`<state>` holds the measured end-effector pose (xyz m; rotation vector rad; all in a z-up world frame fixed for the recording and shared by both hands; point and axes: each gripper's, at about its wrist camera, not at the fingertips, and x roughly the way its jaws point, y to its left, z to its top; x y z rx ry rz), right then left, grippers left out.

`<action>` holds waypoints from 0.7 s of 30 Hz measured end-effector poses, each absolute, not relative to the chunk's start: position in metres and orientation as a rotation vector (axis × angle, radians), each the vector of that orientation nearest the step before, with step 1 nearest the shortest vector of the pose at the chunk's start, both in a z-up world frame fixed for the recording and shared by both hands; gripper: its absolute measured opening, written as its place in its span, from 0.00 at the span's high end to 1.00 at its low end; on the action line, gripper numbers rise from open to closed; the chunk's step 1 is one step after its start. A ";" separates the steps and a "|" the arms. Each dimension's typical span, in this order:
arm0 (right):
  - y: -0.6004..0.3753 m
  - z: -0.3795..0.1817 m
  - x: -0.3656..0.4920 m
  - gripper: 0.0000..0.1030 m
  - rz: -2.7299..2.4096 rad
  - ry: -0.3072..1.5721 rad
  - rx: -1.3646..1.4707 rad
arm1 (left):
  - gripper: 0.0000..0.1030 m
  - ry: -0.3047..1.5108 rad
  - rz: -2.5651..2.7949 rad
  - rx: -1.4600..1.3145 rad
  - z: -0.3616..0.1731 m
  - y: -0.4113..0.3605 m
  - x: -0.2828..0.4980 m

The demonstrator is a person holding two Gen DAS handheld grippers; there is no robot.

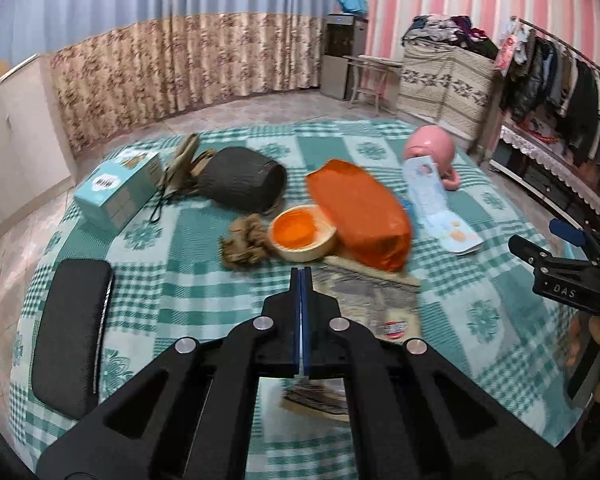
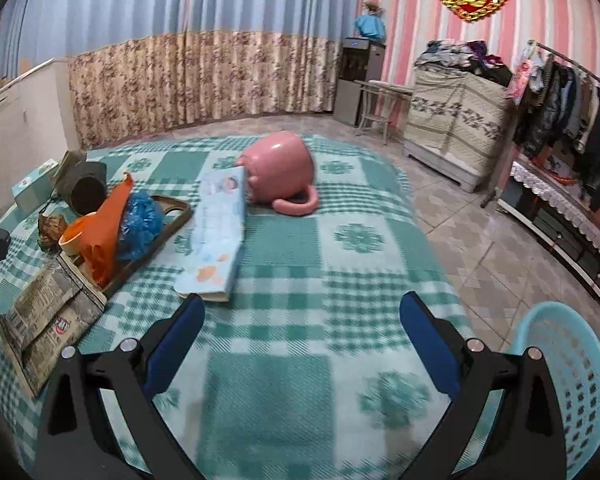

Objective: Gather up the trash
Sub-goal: 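Move the right tool to the white card while the left tool reaches the snack packet, then grasp the white card with the right tool while the left tool grasps the snack packet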

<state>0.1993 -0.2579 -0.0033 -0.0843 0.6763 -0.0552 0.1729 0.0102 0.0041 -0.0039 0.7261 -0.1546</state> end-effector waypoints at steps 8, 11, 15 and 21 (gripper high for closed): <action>-0.226 -0.024 0.238 0.07 0.028 0.755 -0.103 | 0.63 0.773 -0.094 -0.032 -0.020 0.027 0.174; -0.216 -0.031 0.245 0.08 0.045 0.782 -0.138 | 0.48 0.770 -0.060 -0.057 -0.022 0.039 0.175; -0.211 -0.037 0.252 0.32 0.094 0.826 -0.144 | 0.32 0.771 -0.016 -0.072 -0.024 0.050 0.177; -0.216 -0.034 0.245 0.51 0.148 0.811 -0.118 | 0.16 0.767 -0.004 -0.104 -0.024 0.054 0.173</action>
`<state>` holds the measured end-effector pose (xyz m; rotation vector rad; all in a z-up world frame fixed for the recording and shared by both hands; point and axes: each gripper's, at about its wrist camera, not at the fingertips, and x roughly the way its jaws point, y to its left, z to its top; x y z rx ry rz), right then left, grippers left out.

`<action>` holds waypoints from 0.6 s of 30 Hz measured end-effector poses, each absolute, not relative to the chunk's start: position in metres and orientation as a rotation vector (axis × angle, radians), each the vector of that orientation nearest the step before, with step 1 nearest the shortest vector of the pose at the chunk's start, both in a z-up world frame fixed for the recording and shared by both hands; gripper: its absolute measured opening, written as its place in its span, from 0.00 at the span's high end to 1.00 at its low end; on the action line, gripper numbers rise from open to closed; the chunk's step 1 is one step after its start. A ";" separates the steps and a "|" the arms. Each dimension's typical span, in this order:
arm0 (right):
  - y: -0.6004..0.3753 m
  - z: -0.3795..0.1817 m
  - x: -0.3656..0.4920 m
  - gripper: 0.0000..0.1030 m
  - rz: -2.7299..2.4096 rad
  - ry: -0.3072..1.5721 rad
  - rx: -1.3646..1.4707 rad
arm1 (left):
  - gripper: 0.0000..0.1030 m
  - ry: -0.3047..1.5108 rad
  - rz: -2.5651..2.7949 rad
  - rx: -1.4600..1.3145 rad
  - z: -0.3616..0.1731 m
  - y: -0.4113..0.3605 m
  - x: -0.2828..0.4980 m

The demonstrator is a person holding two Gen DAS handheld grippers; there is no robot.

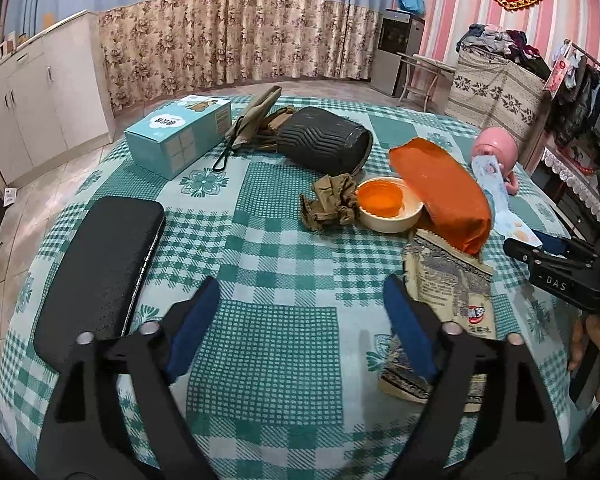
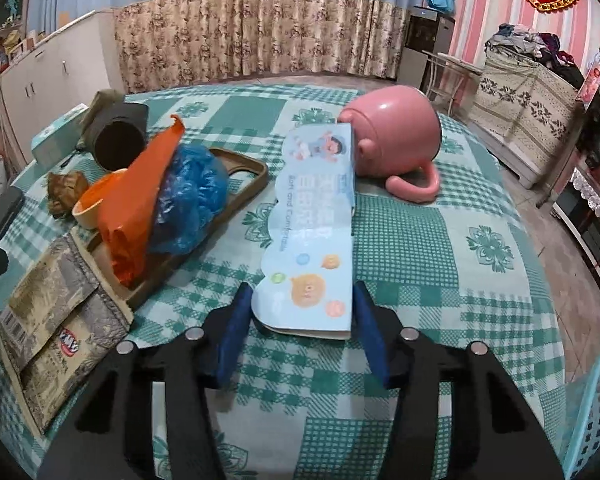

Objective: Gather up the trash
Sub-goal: 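Grasp the white card with the right tool while the left tool grasps the snack packet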

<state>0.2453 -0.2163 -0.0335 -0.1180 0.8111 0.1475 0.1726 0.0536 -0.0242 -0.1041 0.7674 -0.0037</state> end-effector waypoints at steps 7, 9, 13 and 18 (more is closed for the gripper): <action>-0.261 -0.025 0.203 0.51 0.124 0.794 -0.025 | 0.06 0.786 -0.099 -0.123 -0.023 0.020 0.165; -0.274 -0.025 0.193 0.51 0.114 0.798 -0.005 | 0.06 0.816 -0.121 -0.115 -0.029 0.005 0.168; -0.297 -0.026 0.168 0.51 0.084 0.799 0.016 | 0.33 0.895 -0.156 -0.124 -0.048 -0.010 0.177; -0.320 -0.020 0.148 0.51 0.062 0.773 0.050 | 0.60 0.888 -0.157 -0.112 -0.048 -0.012 0.178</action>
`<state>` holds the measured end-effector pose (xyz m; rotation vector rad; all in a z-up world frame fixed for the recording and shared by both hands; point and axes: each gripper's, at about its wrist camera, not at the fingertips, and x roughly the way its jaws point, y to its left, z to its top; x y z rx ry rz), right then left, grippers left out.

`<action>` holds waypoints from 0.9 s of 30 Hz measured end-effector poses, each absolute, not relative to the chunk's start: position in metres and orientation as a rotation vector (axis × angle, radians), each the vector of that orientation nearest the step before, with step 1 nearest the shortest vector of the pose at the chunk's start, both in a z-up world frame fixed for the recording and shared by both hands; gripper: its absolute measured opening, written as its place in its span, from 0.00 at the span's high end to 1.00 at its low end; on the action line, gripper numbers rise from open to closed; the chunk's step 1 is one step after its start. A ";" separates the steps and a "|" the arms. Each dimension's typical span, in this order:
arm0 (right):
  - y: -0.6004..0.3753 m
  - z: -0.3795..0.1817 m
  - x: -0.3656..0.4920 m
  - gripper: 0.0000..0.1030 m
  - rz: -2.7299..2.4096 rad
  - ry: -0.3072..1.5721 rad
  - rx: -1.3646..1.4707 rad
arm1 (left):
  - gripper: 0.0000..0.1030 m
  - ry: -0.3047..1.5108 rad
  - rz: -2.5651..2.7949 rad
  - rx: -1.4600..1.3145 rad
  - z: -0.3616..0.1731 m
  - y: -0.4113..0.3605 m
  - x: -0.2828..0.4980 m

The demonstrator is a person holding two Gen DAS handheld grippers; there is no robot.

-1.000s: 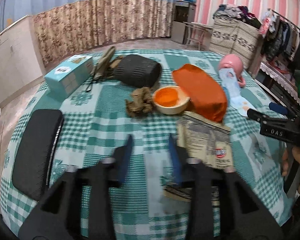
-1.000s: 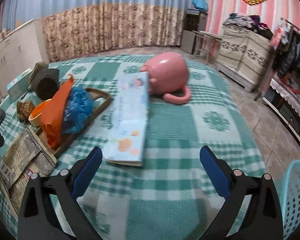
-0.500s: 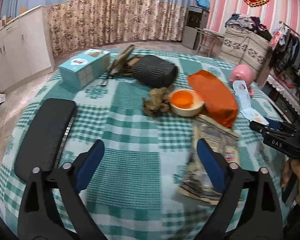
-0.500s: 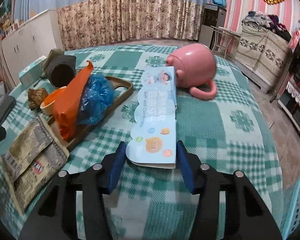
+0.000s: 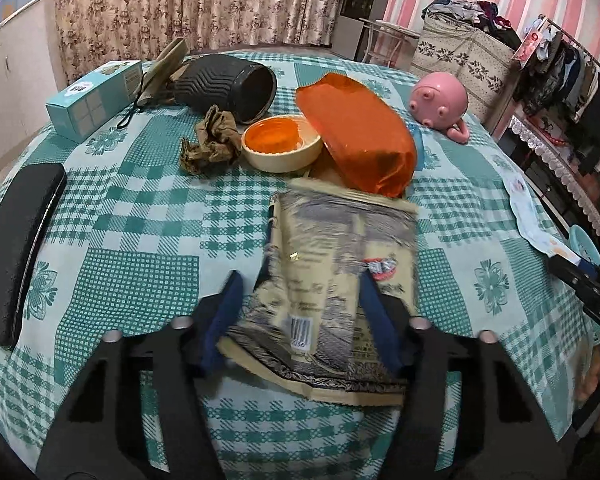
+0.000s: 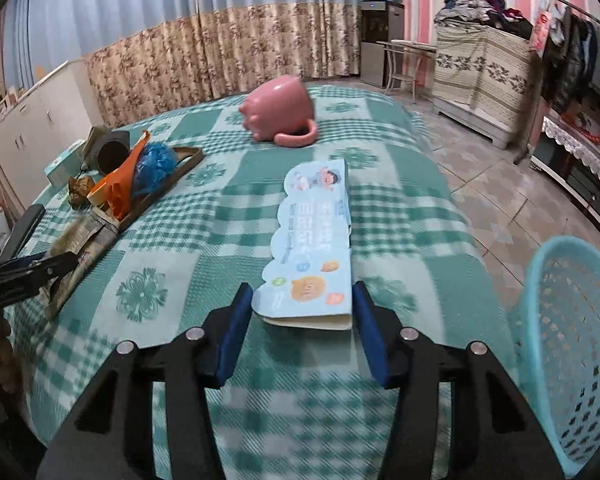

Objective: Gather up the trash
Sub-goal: 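Grasp the white card with the right tool while the left tool grasps the snack packet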

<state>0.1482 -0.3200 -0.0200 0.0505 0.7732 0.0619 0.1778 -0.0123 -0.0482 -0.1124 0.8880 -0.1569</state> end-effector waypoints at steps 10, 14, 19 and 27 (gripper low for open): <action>-0.336 0.005 0.121 0.51 0.050 0.680 0.042 | 0.86 0.817 -0.151 -0.095 -0.018 -0.022 0.163; -0.350 0.017 0.112 0.51 0.046 0.643 0.057 | 0.86 0.746 -0.159 -0.049 0.011 -0.039 0.153; -0.364 0.029 0.103 0.51 0.044 0.611 0.058 | 0.86 0.690 -0.195 -0.036 0.037 -0.062 0.147; -0.389 0.054 0.097 0.86 0.046 0.561 0.086 | 0.86 0.662 -0.264 0.023 0.056 -0.109 0.151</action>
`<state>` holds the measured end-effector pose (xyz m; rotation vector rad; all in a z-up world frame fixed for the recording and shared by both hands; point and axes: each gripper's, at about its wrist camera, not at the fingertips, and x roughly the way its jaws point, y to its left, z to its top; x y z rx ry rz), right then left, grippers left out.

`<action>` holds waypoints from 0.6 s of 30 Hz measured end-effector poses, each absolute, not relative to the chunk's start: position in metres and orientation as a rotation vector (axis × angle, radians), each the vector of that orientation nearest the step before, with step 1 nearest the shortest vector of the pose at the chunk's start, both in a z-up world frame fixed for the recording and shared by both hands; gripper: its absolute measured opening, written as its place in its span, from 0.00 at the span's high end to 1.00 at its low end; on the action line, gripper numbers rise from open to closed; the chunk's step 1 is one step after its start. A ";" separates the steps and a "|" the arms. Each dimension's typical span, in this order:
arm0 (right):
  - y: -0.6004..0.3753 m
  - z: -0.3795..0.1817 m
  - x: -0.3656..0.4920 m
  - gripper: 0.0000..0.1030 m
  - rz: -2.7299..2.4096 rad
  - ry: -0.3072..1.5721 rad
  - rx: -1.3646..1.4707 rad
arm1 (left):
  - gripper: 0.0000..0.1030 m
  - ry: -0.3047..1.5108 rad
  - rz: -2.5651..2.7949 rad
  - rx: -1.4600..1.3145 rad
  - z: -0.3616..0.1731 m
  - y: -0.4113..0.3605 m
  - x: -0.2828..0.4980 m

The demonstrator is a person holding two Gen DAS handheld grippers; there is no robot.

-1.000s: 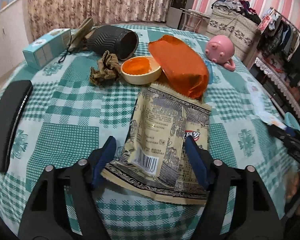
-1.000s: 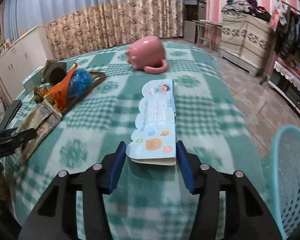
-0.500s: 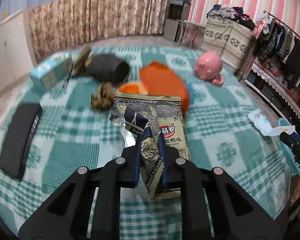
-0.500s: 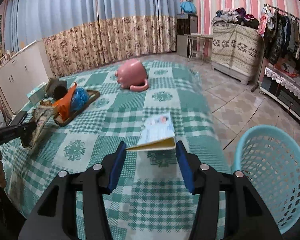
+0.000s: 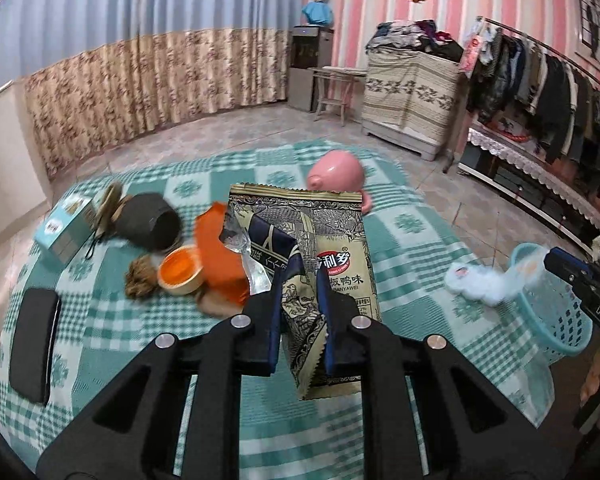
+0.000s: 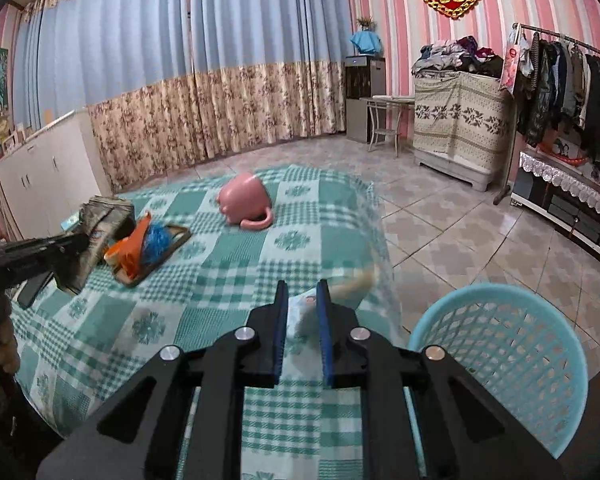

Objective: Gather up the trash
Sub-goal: 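Grasp the white card with the right tool while the left tool grasps the snack packet, then carry the card and snack packet over the blue basket and release both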

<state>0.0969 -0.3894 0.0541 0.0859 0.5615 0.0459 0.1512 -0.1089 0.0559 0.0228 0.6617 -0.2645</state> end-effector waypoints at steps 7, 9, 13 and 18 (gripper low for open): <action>-0.399 0.036 0.102 0.82 0.020 0.627 0.105 | 0.86 0.672 -0.274 0.024 0.052 -0.112 0.148; -0.409 0.032 0.101 0.28 -0.012 0.648 0.109 | 0.86 0.689 -0.269 0.015 0.046 -0.104 0.150; -0.412 0.020 0.103 0.16 -0.007 0.694 0.068 | 0.86 0.713 -0.250 -0.012 0.032 -0.088 0.154; -0.394 -0.001 0.126 0.16 0.038 0.762 -0.031 | 0.86 0.744 -0.238 -0.035 0.017 -0.074 0.156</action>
